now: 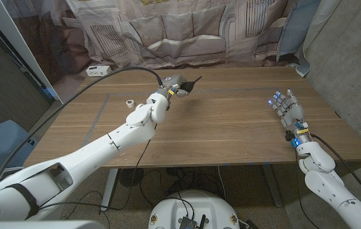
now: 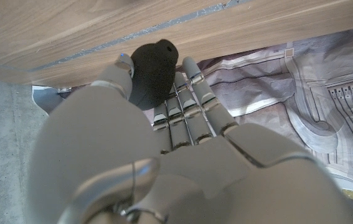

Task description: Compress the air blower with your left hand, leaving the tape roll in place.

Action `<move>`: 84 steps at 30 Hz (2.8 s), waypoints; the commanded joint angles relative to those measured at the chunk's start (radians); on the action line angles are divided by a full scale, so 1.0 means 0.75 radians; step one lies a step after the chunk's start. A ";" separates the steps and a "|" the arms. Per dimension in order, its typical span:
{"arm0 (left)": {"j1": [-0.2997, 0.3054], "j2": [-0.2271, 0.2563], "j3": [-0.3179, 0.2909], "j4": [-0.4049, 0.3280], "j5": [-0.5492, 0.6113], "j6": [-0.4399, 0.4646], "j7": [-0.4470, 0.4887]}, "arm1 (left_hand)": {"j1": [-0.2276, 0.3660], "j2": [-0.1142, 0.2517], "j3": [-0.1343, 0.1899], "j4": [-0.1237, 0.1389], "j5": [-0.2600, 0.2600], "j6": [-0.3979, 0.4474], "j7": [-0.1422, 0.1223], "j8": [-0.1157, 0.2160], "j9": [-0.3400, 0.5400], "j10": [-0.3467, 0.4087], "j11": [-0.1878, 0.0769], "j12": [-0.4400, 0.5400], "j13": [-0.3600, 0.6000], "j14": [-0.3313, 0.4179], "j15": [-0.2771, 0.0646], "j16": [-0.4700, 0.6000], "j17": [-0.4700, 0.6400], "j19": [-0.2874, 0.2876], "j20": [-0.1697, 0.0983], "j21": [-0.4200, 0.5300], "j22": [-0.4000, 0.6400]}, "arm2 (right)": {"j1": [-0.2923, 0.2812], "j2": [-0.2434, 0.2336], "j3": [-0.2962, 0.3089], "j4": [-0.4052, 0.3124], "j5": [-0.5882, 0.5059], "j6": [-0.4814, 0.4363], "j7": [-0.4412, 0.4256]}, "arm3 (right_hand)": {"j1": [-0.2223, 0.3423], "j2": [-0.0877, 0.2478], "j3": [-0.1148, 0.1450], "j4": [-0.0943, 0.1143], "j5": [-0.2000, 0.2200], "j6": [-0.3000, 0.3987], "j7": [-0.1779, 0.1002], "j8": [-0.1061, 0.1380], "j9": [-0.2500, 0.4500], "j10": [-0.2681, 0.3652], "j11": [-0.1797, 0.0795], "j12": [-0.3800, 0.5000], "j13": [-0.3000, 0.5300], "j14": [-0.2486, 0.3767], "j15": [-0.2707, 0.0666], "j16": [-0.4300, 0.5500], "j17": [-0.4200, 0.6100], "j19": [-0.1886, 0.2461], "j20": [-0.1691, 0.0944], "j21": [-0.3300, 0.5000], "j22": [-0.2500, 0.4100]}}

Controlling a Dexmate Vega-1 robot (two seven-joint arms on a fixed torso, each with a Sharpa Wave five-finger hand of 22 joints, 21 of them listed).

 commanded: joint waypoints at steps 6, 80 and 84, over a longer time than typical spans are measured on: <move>0.012 -0.032 0.037 0.068 0.002 0.007 -0.023 | -0.009 0.007 0.006 -0.010 0.000 0.020 -0.003 0.012 -0.003 0.019 -0.004 0.007 -0.003 0.012 -0.008 0.006 -0.002 0.007 -0.005 -0.002 0.003 | 0.003 -0.009 -0.009 0.008 0.007 -0.027 0.006 | -0.004 0.011 -0.005 -0.004 -0.004 0.011 0.004 0.003 0.004 0.006 0.000 -0.001 0.005 0.008 -0.002 -0.004 0.006 0.003 0.007 -0.001 0.004; -0.109 -0.056 0.259 0.201 0.207 0.238 -0.221 | -0.068 -0.003 -0.019 -0.034 -0.002 -0.028 -0.022 -0.004 -0.020 -0.033 -0.012 -0.005 -0.023 -0.080 0.002 -0.016 -0.014 -0.103 0.012 -0.073 -0.001 | 0.006 -0.019 -0.024 0.002 0.002 -0.080 -0.022 | -0.001 0.015 -0.007 -0.004 -0.003 0.010 0.005 0.002 0.004 0.001 0.004 -0.004 0.006 0.002 -0.001 -0.009 0.008 -0.004 0.008 -0.002 0.005; -0.115 -0.062 0.259 0.208 0.216 0.236 -0.227 | -0.080 -0.006 -0.024 -0.033 -0.002 -0.048 -0.028 -0.008 -0.021 -0.051 -0.011 -0.009 -0.025 -0.103 0.000 -0.022 -0.016 -0.125 0.010 -0.087 -0.002 | 0.011 -0.019 -0.025 0.008 0.001 -0.077 -0.017 | 0.001 0.019 -0.005 -0.004 -0.003 0.010 0.005 0.003 0.004 0.002 0.004 -0.004 0.006 0.001 0.000 -0.009 0.008 -0.003 0.008 -0.002 0.005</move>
